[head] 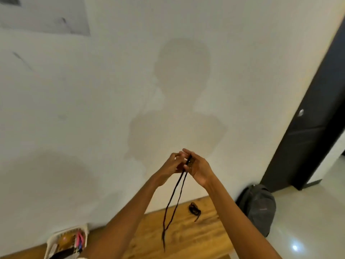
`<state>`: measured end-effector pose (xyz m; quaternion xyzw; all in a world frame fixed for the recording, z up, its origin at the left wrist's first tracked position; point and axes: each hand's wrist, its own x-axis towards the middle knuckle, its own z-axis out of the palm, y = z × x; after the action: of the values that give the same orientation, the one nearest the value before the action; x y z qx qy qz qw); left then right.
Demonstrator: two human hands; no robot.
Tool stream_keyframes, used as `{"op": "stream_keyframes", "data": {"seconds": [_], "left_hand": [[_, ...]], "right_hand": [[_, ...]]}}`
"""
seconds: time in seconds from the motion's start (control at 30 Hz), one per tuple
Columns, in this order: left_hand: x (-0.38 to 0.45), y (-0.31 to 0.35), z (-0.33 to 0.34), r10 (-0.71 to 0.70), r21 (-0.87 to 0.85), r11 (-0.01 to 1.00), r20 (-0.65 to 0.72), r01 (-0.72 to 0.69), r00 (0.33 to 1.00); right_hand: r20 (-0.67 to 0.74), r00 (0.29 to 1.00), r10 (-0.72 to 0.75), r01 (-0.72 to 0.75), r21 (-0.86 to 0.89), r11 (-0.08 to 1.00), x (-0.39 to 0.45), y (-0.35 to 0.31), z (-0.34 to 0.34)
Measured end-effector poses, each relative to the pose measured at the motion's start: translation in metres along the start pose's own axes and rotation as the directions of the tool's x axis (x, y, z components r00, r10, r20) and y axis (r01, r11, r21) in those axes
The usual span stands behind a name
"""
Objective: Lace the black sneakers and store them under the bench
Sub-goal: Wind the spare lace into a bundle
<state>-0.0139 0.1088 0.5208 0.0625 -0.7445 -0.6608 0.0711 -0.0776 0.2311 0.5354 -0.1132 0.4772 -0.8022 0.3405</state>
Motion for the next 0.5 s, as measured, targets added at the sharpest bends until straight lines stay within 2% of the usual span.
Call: {"op": "stream_keyframes", "data": {"seconds": [0.1, 0.13, 0.23, 0.3, 0.37, 0.43, 0.5], "left_hand": [[-0.001, 0.024, -0.010, -0.018, 0.041, 0.999, 0.029, 0.017, 0.999], [-0.001, 0.037, -0.007, 0.009, 0.044, 0.999, 0.002, -0.009, 1.000], [0.015, 0.063, -0.005, 0.126, 0.181, 0.980, -0.227, -0.085, 0.966], [0.021, 0.078, 0.001, 0.184, 0.167, 0.974, -0.177, -0.155, 0.967], [0.025, 0.091, 0.009, 0.193, 0.156, 0.972, -0.106, -0.176, 0.975], [0.035, 0.100, 0.014, 0.176, 0.188, 0.970, -0.121, -0.152, 0.977], [0.045, 0.104, 0.012, 0.153, 0.261, 0.958, -0.129, -0.116, 0.980]], "right_hand": [[-0.079, 0.997, 0.002, -0.023, -0.258, 0.966, -0.003, -0.022, 0.015], [-0.089, 0.996, -0.023, -0.009, -0.346, 0.938, -0.007, -0.034, 0.019], [-0.076, 0.993, -0.086, 0.021, -0.615, 0.788, -0.011, -0.067, 0.034], [-0.022, 0.996, -0.092, 0.047, -0.731, 0.681, -0.013, -0.078, 0.041], [0.025, 0.995, -0.094, 0.080, -0.762, 0.643, -0.014, -0.088, 0.045], [0.045, 0.990, -0.134, 0.121, -0.762, 0.636, -0.011, -0.100, 0.043], [0.026, 0.980, -0.195, 0.154, -0.724, 0.672, -0.005, -0.110, 0.033]]}}
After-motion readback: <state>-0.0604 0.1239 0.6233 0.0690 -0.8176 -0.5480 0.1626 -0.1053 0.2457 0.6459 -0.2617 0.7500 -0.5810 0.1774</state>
